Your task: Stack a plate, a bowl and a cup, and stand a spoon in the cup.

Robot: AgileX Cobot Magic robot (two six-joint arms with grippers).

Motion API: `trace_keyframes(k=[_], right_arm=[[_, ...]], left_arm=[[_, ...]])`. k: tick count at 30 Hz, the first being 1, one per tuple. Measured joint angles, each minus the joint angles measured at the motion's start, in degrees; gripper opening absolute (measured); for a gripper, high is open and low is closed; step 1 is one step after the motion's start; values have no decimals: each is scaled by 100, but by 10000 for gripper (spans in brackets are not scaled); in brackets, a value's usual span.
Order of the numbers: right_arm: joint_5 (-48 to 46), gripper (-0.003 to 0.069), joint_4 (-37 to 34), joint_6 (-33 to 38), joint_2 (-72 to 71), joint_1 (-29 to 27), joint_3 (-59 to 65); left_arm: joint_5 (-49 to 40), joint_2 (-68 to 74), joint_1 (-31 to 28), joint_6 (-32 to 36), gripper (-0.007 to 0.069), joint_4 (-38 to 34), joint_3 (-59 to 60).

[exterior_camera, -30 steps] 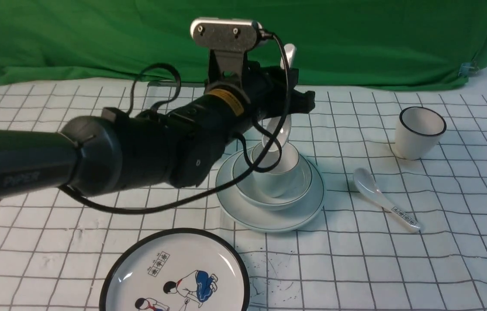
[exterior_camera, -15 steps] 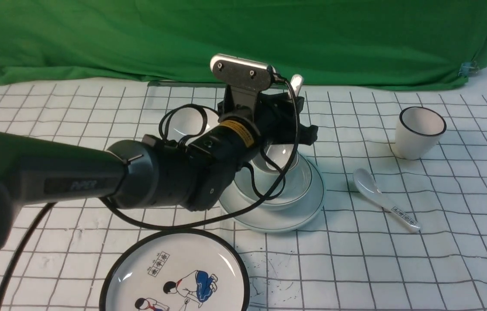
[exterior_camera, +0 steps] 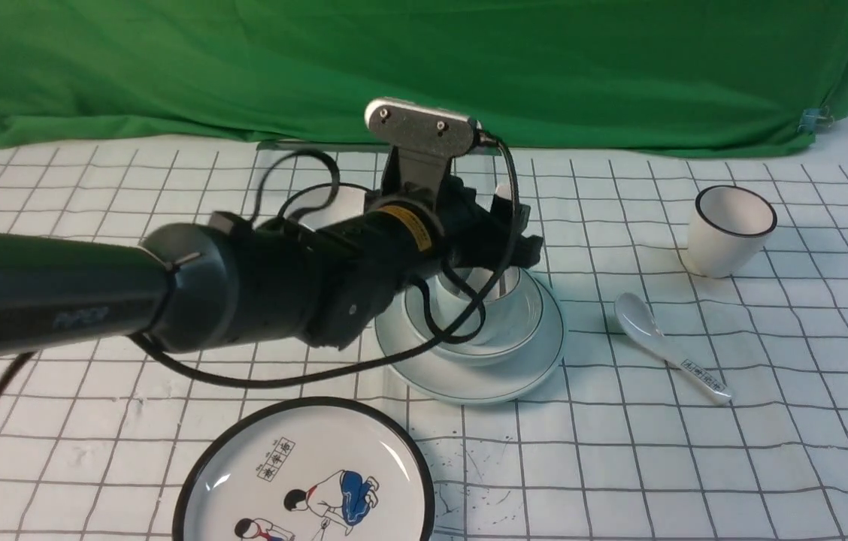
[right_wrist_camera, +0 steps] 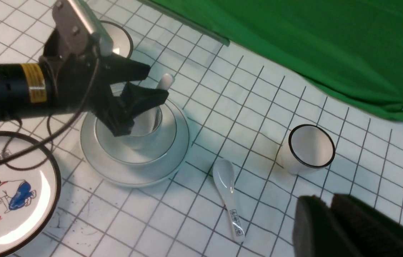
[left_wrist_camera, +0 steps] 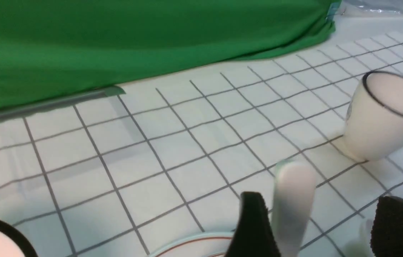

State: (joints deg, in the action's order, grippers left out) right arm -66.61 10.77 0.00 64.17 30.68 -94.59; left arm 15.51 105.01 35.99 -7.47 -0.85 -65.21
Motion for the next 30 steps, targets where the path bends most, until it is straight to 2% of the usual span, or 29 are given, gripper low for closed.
trace_keyframes(k=[3,4,5,8,11,14,15,21,24,30], right_arm=[[0,104,5,-33,0,0,0],[19,104,11,-37,0,0,0],[117,99,29,-44,-40,0,14],[640,52,-1,-57,-319,0,219],[1813,24,-13,-151,-1085,0,917],[2548,22,59,-197,-1778,0,1569],[3055,22,143,-202,-2406,0,2147],[4533,22,224,-329,-4621,0,4235],[4966,26,231,-504,-5515,0,5097],[5219,73,241,-984,-6420,0,5892]], left_arm=[[-427,-558,0,0,380,23,0],[-619,-783,0,8,345,85,0],[-1046,-1259,0,105,268,207,0],[-1602,-2069,0,315,106,439,76],[-1722,-3268,0,455,17,515,589],[-1722,-4000,0,442,3,528,1094],[-1722,-4603,0,379,0,528,1617],[-1774,-6821,0,-152,0,510,3366],[-1801,-7898,0,-331,0,510,4095],[-1840,-9574,0,-465,0,522,5022]])
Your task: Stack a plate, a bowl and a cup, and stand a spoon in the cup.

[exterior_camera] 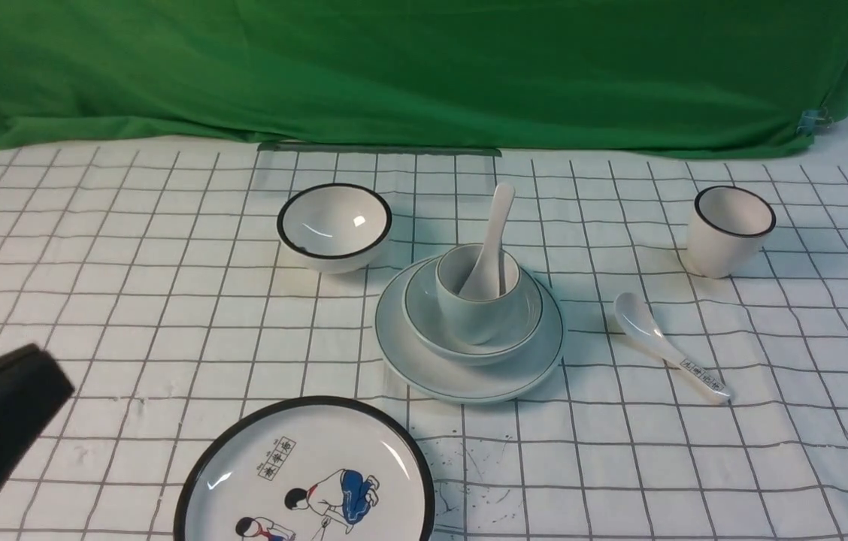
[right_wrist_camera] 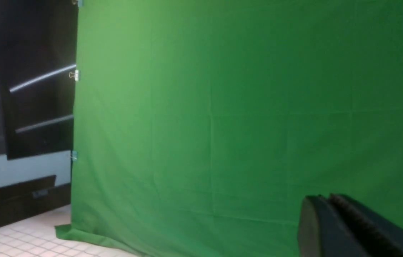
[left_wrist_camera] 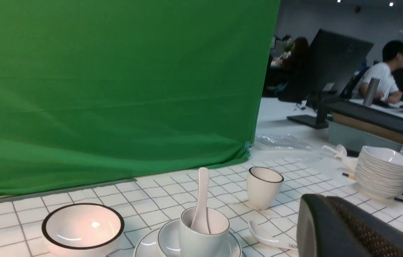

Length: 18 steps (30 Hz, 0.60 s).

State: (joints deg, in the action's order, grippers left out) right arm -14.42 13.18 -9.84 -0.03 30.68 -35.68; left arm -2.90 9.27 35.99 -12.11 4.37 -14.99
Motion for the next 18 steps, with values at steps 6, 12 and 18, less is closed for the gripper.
trace_keyframes(k=[6,12,18], right_arm=[[31,106,0,-89,-18,0,63],[-72,128,0,-108,-18,0,63],[-96,150,0,-112,-18,0,63]], left_arm=[[-18,-883,0,75,1,134,236],[-3,-932,0,75,1,141,242],[-3,-932,0,79,1,141,245]])
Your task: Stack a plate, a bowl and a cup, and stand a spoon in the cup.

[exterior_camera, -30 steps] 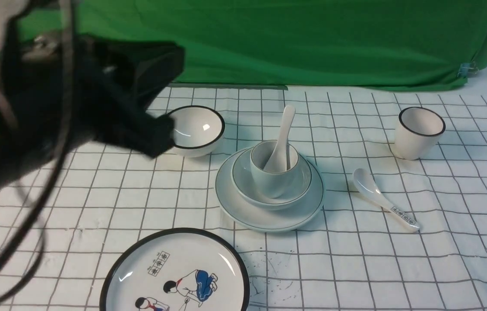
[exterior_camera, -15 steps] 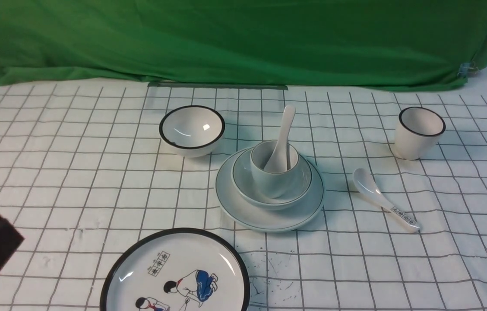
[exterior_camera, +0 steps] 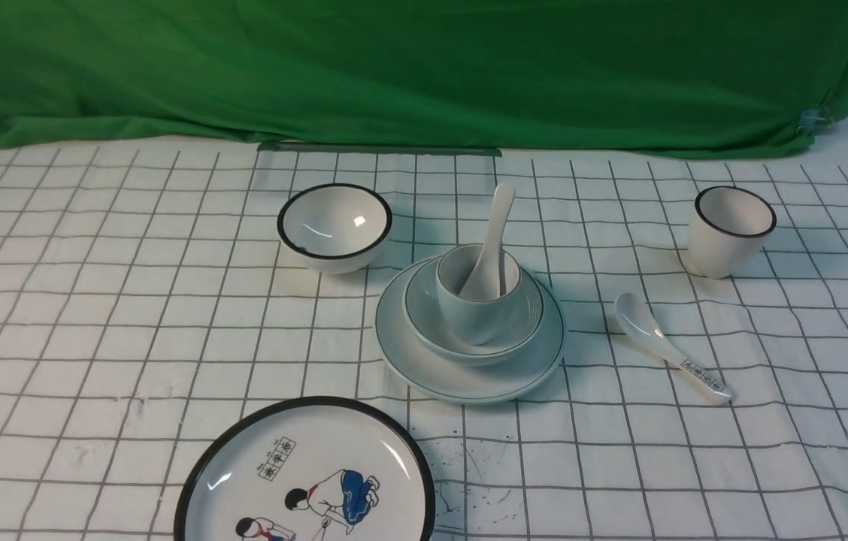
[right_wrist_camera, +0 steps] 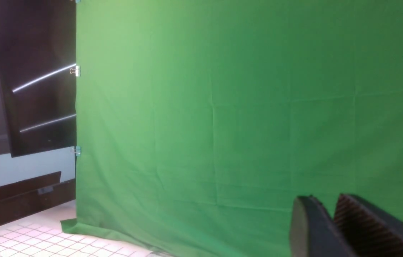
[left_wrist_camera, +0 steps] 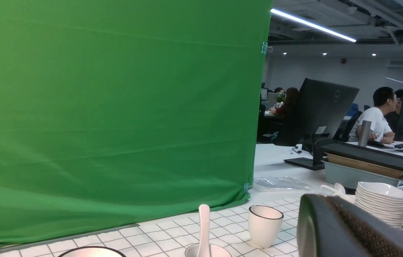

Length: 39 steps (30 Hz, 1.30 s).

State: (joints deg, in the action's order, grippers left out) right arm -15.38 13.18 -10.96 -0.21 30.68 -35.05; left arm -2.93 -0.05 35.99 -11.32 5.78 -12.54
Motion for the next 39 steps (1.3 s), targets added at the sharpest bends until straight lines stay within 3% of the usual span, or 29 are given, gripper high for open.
trace_keyframes(k=[11,15,16,18,19,22,31,39], right_arm=[[0,165,0,-2,0,0,0],[-5,171,0,-2,0,0,0],[-5,174,0,-2,0,0,0],[-12,178,0,-2,0,0,0],[-12,182,0,-2,0,0,0],[-17,188,0,-2,0,0,0],[-17,211,0,-2,0,0,0],[-17,218,0,-2,0,0,0]], left_arm=[[20,-5,-134,220,1,-40,159],[20,-5,-899,914,1,-611,469],[14,-5,-1354,1165,1,-911,627],[-19,-5,-1809,1281,1,-1027,814],[-89,-5,-2377,1319,1,-1090,993],[-178,-5,-2836,1350,1,-1096,1191],[-838,-5,-3143,1571,2,-1078,1291],[-916,-5,-3594,1578,3,-1130,1292]])
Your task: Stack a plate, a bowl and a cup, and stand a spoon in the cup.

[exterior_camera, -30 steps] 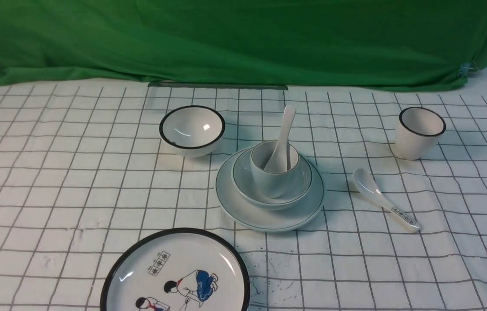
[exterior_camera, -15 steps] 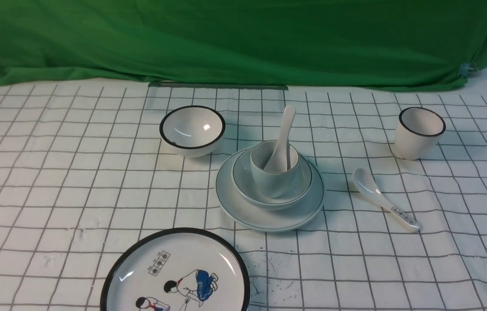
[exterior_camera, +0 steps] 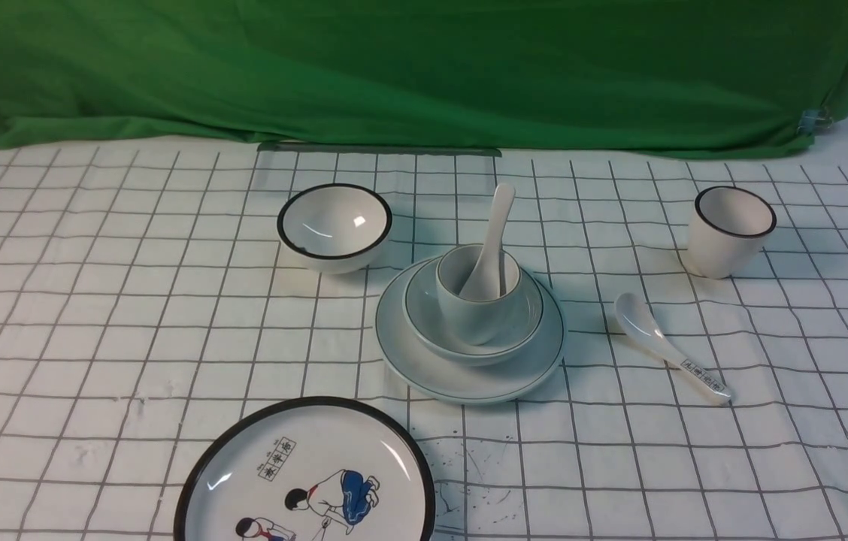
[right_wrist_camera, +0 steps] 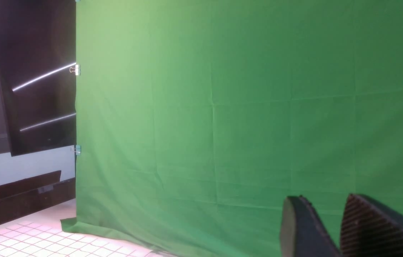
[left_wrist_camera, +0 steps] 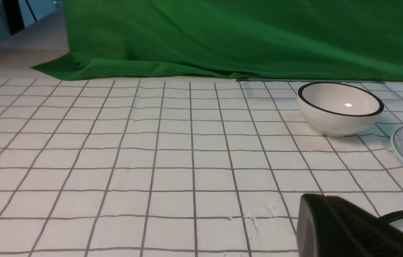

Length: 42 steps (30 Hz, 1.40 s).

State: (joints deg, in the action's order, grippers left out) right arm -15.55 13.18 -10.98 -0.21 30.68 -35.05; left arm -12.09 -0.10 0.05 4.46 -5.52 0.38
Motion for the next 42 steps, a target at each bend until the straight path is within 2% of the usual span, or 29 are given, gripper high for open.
trace_keyframes(k=[29,33,37,42], right_arm=[[0,237,-143,31,0,0,0],[14,237,-1146,1098,0,0,130],[2,237,-1452,1436,0,0,256],[12,237,-1470,1575,0,-66,651]], left_arm=[[-21,0,-8,38,3,0,0],[-21,0,-8,50,3,0,0],[-21,0,-8,50,3,0,0],[-22,0,-8,50,3,0,0]])
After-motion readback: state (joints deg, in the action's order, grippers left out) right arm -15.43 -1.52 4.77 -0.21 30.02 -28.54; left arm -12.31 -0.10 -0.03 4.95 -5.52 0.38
